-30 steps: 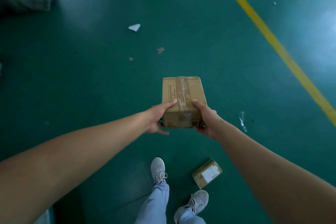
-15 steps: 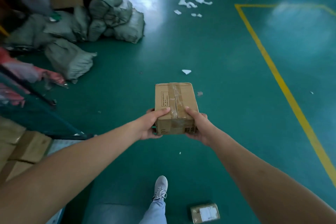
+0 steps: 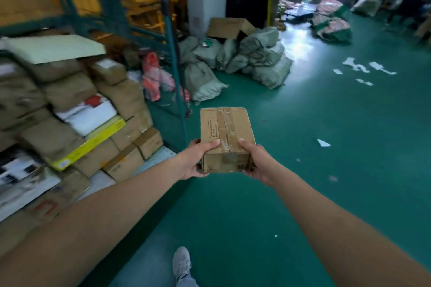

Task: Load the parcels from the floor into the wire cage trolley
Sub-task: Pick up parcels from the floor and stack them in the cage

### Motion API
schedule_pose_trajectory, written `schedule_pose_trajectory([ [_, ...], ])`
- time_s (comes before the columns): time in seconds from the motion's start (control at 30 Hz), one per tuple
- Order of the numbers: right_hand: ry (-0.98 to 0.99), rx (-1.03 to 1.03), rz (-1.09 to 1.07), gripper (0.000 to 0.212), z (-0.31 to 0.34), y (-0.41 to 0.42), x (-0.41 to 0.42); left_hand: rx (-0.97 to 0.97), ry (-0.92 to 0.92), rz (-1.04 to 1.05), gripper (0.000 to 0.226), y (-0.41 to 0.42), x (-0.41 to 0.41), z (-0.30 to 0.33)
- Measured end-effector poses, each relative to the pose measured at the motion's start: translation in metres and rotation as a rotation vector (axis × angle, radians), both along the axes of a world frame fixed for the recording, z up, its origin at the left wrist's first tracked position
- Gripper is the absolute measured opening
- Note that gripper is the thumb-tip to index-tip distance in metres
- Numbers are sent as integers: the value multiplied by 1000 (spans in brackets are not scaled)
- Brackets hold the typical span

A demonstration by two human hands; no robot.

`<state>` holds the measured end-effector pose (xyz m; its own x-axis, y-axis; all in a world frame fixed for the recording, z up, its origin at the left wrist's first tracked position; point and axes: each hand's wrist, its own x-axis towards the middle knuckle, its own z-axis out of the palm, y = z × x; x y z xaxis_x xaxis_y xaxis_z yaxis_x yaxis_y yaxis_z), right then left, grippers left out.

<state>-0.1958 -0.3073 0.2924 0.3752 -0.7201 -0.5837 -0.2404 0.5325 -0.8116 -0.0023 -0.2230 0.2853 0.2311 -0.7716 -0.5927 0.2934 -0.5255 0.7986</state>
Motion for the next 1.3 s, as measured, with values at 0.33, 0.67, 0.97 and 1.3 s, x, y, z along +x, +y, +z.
schedule_pose_trajectory([
  [0.33, -59, -14, 250, 40, 13, 58, 208, 24, -90, 266, 44, 110, 168, 25],
  [0.67, -90, -68, 428, 41, 15, 123, 437, 30, -152, 507, 73, 197, 371, 34],
  [0.97, -67, -82, 555, 44, 16, 154, 572, 34, -146, 602, 91, 244, 486, 39],
  [1.3, -50, -75, 744, 46, -1, 171, 714, 76, -134, 712, 62, 279, 596, 24],
])
